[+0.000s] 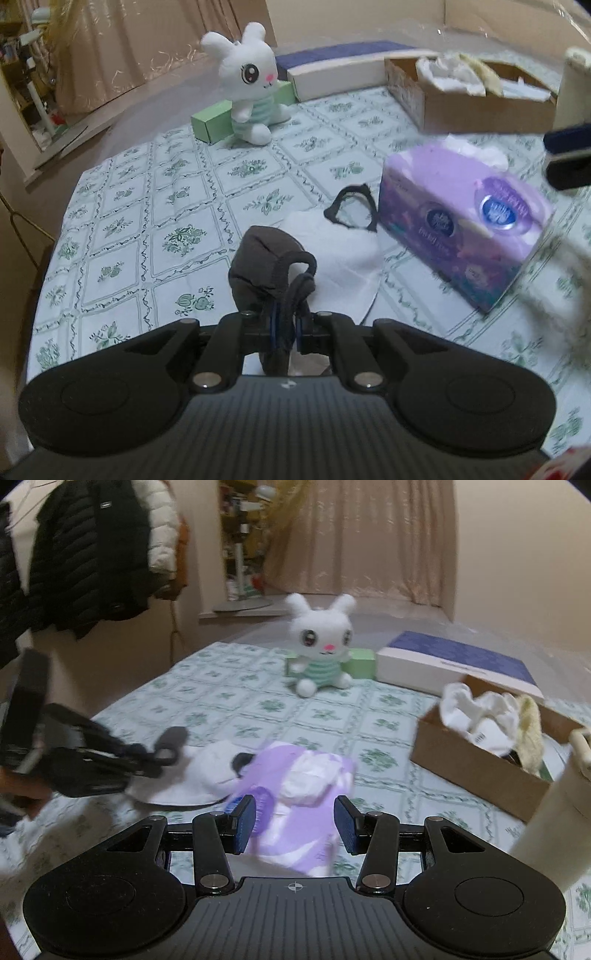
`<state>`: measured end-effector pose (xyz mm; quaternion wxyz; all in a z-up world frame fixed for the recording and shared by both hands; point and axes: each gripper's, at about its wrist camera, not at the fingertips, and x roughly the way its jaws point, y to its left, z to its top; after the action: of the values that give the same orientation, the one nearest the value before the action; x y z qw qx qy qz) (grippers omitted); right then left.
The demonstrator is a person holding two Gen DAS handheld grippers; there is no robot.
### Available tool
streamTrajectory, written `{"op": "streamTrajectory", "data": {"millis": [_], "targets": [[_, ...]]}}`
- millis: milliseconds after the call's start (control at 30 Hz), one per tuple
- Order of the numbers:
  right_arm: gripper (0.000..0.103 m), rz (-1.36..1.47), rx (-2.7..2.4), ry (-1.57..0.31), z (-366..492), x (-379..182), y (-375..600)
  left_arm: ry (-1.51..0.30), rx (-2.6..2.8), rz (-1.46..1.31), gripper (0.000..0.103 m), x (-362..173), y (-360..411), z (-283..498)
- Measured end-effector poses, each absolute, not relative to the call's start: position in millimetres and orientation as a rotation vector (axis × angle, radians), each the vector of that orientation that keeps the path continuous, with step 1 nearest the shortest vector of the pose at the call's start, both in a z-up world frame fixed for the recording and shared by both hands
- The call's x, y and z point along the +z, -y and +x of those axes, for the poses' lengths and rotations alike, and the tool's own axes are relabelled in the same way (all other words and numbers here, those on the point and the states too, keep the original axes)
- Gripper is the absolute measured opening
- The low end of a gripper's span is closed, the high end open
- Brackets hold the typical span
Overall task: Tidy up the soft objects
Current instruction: 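Lift the strapped cloth with the left gripper while the right gripper grasps its fabric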
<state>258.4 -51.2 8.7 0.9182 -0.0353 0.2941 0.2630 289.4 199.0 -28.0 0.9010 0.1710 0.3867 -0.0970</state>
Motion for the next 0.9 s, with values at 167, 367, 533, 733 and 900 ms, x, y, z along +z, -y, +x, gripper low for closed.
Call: {"op": "streamTrajectory", "data": {"millis": [167, 367, 533, 733, 900], "targets": [[0.047, -0.156, 0.651, -0.586, 252, 13, 28, -0.827, -0.162, 0.394, 0.013, -39, -213, 290], [0.047, -0.387, 0.839, -0.543, 259, 6, -24, -0.799, -0.286, 0.33, 0.055, -40, -231, 282], [0.049, -0.64, 0.929, -0.533, 275, -16, -67, -0.776, -0.295, 0.355, 0.067, -36, -239, 277], [0.061, -0.881, 1.019, -0.54, 294, -38, -101, -0.768, -0.292, 0.314, 0.068, -36, -255, 273], [0.061, -0.963, 1.038, -0.617, 317, -58, -122, -0.758, -0.318, 0.316, 0.069, -40, -256, 267]]}}
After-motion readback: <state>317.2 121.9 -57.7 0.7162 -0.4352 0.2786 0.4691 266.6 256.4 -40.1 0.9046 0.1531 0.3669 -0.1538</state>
